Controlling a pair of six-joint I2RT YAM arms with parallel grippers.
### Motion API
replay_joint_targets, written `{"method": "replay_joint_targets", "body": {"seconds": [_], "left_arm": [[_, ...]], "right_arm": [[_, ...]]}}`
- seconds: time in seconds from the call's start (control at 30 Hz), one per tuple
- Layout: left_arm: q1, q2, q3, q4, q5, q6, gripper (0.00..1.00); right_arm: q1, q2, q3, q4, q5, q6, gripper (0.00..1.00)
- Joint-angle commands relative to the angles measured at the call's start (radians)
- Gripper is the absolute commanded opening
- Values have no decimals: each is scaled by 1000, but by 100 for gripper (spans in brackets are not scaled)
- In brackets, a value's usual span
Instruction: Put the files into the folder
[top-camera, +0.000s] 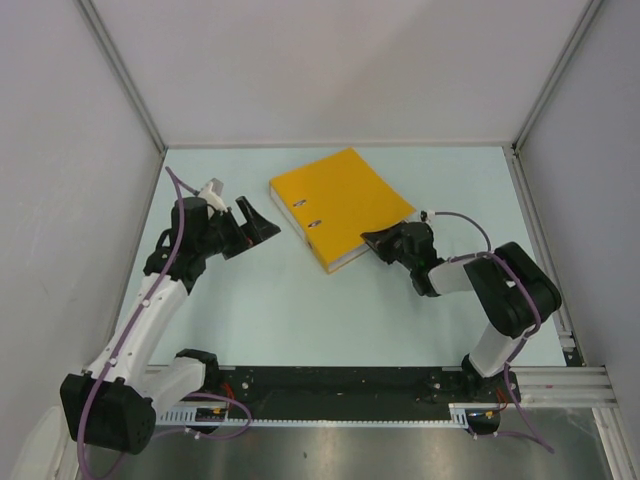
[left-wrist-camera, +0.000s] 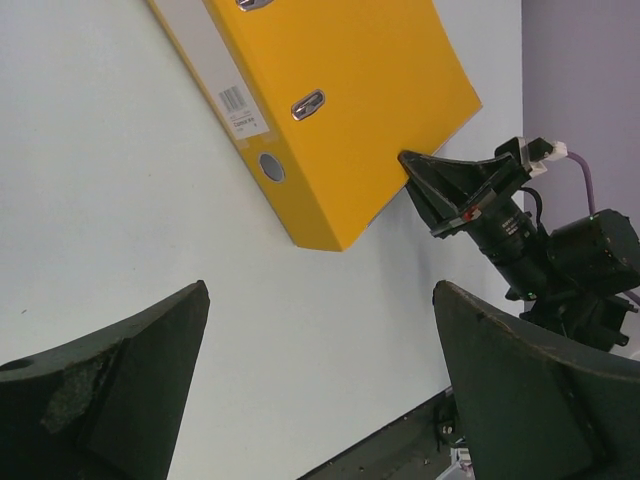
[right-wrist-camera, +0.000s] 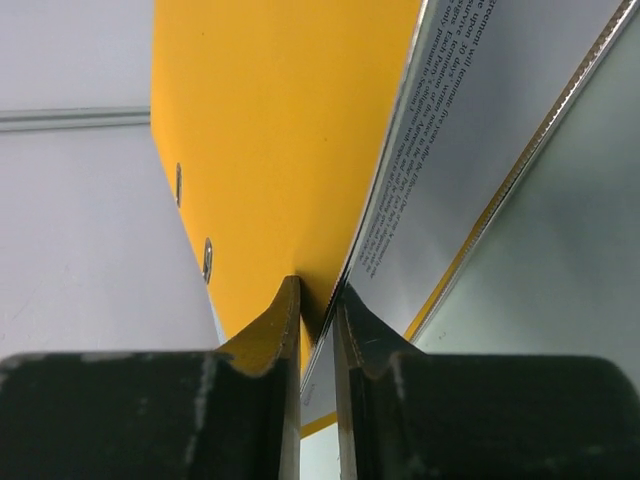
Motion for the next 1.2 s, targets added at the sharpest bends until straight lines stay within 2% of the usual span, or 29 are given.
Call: {"method": "replay_joint_targets", "body": {"seconds": [0.0, 0.13, 0.27, 0.4, 0.5, 0.57, 0.6, 0.63, 0.7, 0.8, 0.9, 1.03, 1.17], "left_arm": [[-5, -19, 0, 33, 22, -8, 99], [-6, -29, 14, 20, 22, 3, 99], [-6, -36, 15, 23, 32, 3, 99], [-6, -39, 23, 12, 42, 20, 99], [-6, -45, 26, 3, 39, 30, 99], [-6, -52, 28, -2, 29, 35, 99], [-6, -62, 29, -5, 22, 37, 99], [-6, -68, 29, -5, 11, 37, 99], [-5, -90, 26, -10, -27, 43, 99], [-5, -107, 15, -11, -55, 58, 99], [-6, -121, 0, -33, -54, 61, 99], [-6, -173, -46, -57, -64, 60, 99], [-5, -208, -74, -66, -77, 61, 99]], "right_arm": [[-17, 7, -45, -254, 110, -244, 26], [-26, -67, -19, -246, 11, -333, 54], [-40, -148, -6, -308, -106, -417, 67], [-14, -291, -4, -437, -137, -565, 79], [77, -410, -4, -557, -105, -700, 85], [160, -473, -2, -611, -25, -794, 88], [261, -484, -4, -617, 12, -818, 90], [307, -486, -2, -611, 74, -838, 90], [434, -460, 19, -597, 174, -905, 91], [509, -354, 121, -586, 276, -1044, 94], [512, -195, 267, -623, 319, -1151, 95], [556, -20, 451, -681, 496, -1347, 95], [572, 140, 623, -730, 638, -1415, 95]]}}
